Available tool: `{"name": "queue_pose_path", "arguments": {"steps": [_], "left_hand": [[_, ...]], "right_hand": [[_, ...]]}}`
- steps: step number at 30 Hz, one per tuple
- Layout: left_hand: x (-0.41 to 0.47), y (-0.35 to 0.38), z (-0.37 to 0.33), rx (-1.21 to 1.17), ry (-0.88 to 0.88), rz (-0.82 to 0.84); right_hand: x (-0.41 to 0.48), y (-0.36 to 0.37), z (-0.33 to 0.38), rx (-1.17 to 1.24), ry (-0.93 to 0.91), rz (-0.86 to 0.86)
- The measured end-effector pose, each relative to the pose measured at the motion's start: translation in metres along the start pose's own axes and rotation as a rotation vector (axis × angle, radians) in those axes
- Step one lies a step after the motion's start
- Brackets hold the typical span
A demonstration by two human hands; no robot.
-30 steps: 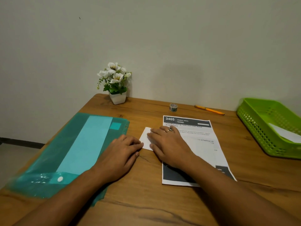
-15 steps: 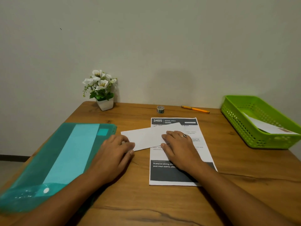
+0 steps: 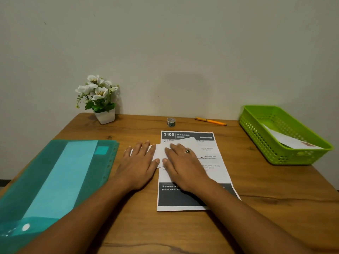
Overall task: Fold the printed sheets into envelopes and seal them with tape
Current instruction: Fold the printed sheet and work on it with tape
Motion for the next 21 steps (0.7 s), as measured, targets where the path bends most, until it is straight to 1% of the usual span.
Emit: {"name": "queue_pose_path", "arguments": {"steps": [3,6,9,12,14,21], "left_hand": [[-0.001,0.000,0.000,0.010,0.008,0.000],[-0.001,0.002,0.001,0.006,0.007,-0.011],[0.002,0.004,0.003,0.004,0.002,-0.001],[0.002,0.005,0.003,-0.013,0.009,0.007],[0.002,0.005,0.004,-0.016,0.008,0.017],[0.007,-0.002,0.002,-0.072,-0.004,0.069]], "right_hand": [[0.016,0.009,0.019,0.022,-0.077,0.044],[0.024,0.015,0.010,-0.032,-0.093,0.084],[0.024,0.015,-0.027,-0.062,-0.017,0.142],[0.020,0.010,-0.071,-0.056,0.090,0.166],[0.017,0.008,-0.091,-0.056,0.127,0.182],[0.019,0.010,-0.099,-0.048,0.121,0.157]]}}
Point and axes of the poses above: each hand's wrist, its own x-axis towards the middle knuckle, its own y-axis out of the palm, z = x × y, the point moved 10 cm from there along x, towards the middle knuckle, and after that the axes turned 5 degrees about z, right-handed, at the moved point
